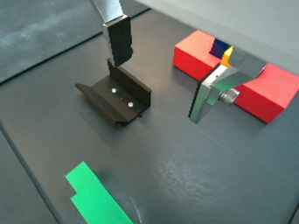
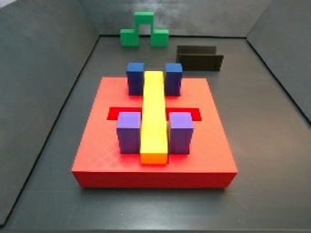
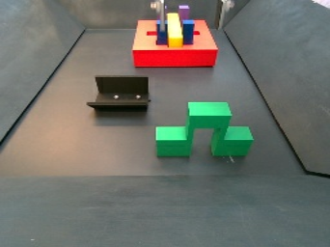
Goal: Pick up the green object. Move up. Move to above the board. Insert the green object.
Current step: Pick up the green object.
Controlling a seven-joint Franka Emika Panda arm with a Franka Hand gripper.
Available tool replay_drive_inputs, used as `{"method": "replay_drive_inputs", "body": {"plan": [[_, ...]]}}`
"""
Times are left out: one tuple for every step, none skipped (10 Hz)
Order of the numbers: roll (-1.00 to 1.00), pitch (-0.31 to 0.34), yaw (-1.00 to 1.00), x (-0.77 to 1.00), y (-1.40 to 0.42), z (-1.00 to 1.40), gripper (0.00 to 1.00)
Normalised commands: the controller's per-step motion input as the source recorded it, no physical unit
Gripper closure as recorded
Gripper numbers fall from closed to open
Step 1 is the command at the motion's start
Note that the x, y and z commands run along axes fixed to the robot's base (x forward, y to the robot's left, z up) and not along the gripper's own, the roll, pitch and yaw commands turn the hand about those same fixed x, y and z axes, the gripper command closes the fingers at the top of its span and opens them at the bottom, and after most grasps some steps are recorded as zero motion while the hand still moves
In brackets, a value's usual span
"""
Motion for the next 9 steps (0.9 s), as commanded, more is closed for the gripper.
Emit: {"method": "replay_drive_inputs", "body": {"plan": [[0.00,0.007,0.00,-0.03,-0.12,-0.24,0.00],[-0.09,0.000,-0.15,0.00,0.16,-0.11,0.00],[-0.29,-0.007,-0.15,0.04,0.61,0.00,0.00],[-0.25,-0.014,-0.16,0.35,0.65,0.00,0.00],[-0.23,-0.013,-0.17,0.38,0.67,0.00,0.00],[-0.23,0.000,-0.14,0.27,0.71,0.00,0.00],[-0.20,0.000,-0.14,0.08,0.74,-0.02,0.00],[-0.17,0.000,-0.15,0.03,0.75,-0.11,0.00],[-0.13,0.000,-0.16,0.00,0.65,-0.22,0.00]]}}
